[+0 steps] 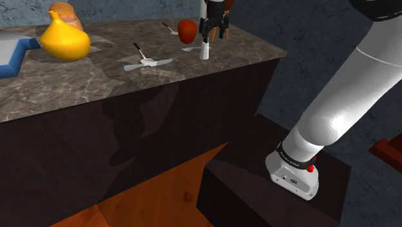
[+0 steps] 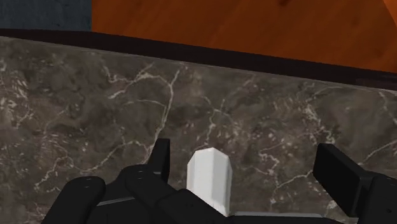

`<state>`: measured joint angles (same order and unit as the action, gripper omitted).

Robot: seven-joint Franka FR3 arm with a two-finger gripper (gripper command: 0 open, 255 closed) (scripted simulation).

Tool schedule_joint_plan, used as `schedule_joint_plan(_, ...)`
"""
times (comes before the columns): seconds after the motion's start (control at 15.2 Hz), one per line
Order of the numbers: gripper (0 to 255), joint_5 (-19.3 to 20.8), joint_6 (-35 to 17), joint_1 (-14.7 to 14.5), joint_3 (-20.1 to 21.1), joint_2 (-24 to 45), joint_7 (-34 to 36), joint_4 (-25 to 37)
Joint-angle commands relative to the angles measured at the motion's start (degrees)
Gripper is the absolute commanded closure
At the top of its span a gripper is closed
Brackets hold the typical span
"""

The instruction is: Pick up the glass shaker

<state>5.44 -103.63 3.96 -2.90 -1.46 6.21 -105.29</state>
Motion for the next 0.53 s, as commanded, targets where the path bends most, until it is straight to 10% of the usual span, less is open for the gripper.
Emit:
schedule_joint_plan(0.0, 0, 0.3, -0.28, 0.25, -0.24, 4.69, 0.21, 5.05)
schedule_joint_plan(0.46, 0, 0.72, -0.45, 1.1, -1.04, 14.4, 0.11, 16.04)
